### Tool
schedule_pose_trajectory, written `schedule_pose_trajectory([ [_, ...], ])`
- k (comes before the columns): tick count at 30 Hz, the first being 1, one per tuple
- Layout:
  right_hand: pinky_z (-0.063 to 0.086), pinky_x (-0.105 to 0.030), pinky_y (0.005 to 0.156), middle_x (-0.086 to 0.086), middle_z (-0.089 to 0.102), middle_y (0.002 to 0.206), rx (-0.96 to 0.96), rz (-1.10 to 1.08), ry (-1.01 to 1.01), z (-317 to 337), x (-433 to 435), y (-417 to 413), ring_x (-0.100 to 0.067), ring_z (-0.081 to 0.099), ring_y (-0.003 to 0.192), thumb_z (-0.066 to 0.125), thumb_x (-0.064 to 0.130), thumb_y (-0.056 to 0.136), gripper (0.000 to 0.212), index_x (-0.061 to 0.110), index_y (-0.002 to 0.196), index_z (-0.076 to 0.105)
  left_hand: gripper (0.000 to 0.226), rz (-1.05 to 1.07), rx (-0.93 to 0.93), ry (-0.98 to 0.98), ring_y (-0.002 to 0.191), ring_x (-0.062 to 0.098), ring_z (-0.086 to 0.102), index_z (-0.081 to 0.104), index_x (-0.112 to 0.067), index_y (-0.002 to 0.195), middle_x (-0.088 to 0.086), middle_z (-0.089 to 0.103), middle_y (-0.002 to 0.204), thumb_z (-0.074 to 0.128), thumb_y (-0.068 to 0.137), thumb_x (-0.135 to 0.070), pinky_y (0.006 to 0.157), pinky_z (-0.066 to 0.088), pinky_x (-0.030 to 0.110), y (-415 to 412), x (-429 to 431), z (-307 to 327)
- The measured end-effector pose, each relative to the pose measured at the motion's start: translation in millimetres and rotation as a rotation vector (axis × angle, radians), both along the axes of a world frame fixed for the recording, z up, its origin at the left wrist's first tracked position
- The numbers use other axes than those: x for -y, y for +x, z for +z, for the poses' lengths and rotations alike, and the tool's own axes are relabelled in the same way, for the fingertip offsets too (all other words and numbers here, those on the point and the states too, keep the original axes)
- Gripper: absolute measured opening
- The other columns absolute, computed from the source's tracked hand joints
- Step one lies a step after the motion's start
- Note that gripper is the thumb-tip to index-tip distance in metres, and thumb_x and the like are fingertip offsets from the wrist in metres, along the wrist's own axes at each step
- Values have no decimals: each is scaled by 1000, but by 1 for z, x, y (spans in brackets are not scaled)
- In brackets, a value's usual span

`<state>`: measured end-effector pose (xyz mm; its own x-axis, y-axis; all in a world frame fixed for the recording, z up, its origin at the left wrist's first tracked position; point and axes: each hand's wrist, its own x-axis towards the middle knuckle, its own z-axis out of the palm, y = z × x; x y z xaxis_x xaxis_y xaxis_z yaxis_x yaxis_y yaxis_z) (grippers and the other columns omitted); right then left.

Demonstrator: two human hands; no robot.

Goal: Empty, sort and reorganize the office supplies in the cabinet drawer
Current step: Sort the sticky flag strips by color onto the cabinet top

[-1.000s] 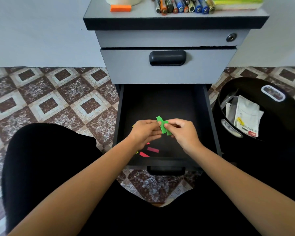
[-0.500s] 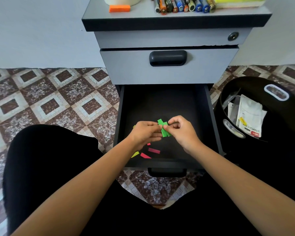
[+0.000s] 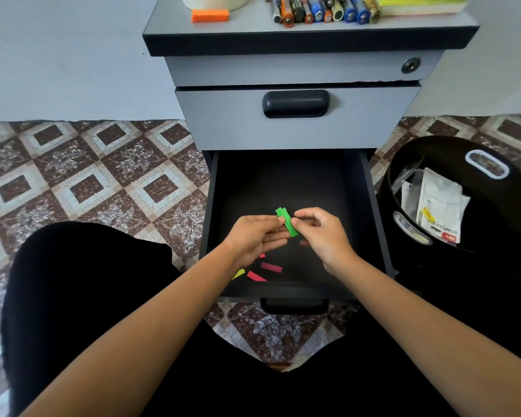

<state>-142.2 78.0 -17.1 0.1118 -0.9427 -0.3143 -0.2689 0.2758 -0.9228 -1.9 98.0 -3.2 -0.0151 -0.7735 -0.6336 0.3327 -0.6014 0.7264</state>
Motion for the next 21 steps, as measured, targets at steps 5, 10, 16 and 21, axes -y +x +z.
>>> schedule_pose_trajectory([
  [5,51,-18,60,-1,65,80,-1,20,65,1,-1,2,-10,62,70,57,13,93,10,11,94,66,16,26,25,4,64,11,68,64,2,103,4,70,69,57,91,-7,65,59,24,-3,-2,-1],
  [10,54,-22,63,-1,67,81,-98,12,22,-2,-2,4,-14,65,73,60,14,91,8,12,92,67,20,-44,222,-30,73,11,61,62,2,106,5,62,80,48,97,-9,72,55,24,-9,-2,0],
  [16,55,-33,82,-1,71,94,-249,122,-147,-2,-8,6,-15,66,88,60,16,91,19,12,104,73,24,13,176,10,75,14,65,57,6,116,12,64,86,45,96,-1,66,57,22,-13,-4,4],
  [21,54,-31,86,-2,71,104,-230,157,-152,0,-10,9,-13,65,94,60,15,91,23,13,113,69,25,96,185,22,72,15,65,57,3,118,10,65,84,47,96,-3,68,57,24,-12,-5,0],
])
